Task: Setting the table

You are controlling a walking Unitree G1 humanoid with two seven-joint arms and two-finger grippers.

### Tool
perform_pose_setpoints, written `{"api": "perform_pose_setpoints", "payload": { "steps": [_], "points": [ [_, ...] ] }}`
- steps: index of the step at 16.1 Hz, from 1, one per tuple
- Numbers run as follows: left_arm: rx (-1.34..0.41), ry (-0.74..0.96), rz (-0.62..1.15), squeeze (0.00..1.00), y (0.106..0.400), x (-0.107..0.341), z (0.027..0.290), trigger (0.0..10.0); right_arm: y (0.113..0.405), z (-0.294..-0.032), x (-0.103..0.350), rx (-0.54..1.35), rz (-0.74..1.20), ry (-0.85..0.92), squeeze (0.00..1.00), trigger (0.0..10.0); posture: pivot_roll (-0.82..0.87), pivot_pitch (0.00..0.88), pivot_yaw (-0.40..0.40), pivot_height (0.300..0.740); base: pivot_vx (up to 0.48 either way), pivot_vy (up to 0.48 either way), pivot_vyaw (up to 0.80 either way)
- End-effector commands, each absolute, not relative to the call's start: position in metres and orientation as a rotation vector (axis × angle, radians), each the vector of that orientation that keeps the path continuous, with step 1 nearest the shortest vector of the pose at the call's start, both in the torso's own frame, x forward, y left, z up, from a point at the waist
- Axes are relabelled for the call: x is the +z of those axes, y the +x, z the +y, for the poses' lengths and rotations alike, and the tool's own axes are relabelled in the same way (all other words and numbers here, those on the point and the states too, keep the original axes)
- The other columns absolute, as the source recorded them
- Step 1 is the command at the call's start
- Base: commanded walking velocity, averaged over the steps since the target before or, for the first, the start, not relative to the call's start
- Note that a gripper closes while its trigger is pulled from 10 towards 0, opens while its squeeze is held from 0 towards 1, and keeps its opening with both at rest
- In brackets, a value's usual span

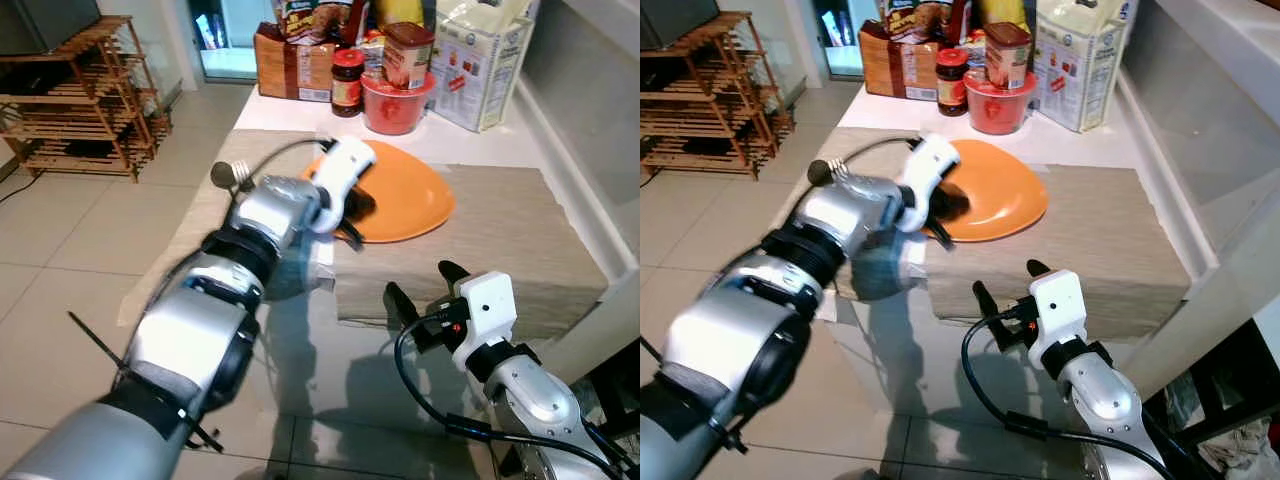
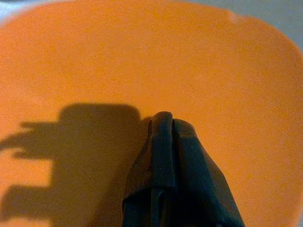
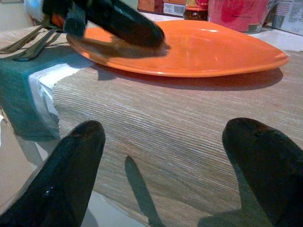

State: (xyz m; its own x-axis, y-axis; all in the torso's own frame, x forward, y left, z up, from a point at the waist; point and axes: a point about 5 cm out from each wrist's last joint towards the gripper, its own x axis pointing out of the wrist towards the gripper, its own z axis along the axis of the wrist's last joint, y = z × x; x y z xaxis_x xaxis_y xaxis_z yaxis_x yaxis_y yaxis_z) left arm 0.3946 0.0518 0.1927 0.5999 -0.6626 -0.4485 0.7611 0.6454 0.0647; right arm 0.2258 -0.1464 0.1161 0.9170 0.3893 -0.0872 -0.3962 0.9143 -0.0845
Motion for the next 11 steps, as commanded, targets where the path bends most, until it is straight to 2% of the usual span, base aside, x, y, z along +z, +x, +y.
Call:
{"api": "perform_pose_setpoints", "payload": {
  "steps": [1, 5, 11],
  "points": [
    [-0.797, 0.260, 0.383, 0.00, 0.400, 0.204, 0.060, 10.0, 0.228, -0.146, 0.114, 0.405, 0.079, -0.100, 0.00, 10.0, -0.06, 0.000, 0.057, 0.740, 0.000, 0.000, 0.00],
    [-0.750, 0.263, 0.347, 0.00, 0.405, 0.217, 0.067, 10.0, 0.227, -0.146, 0.114, 0.405, 0.075, -0.098, 0.00, 10.0, -0.07, 0.000, 0.060, 0.740, 0.000, 0.000, 0.00],
    [-0.743, 0.320, 0.429, 0.00, 0.398, 0.183, 0.061, 10.0, 0.224, -0.146, 0.116, 0.397, 0.069, -0.103, 0.00, 10.0, -0.09, 0.000, 0.071, 0.740, 0.000, 0.000, 0.00]
  ]
}}
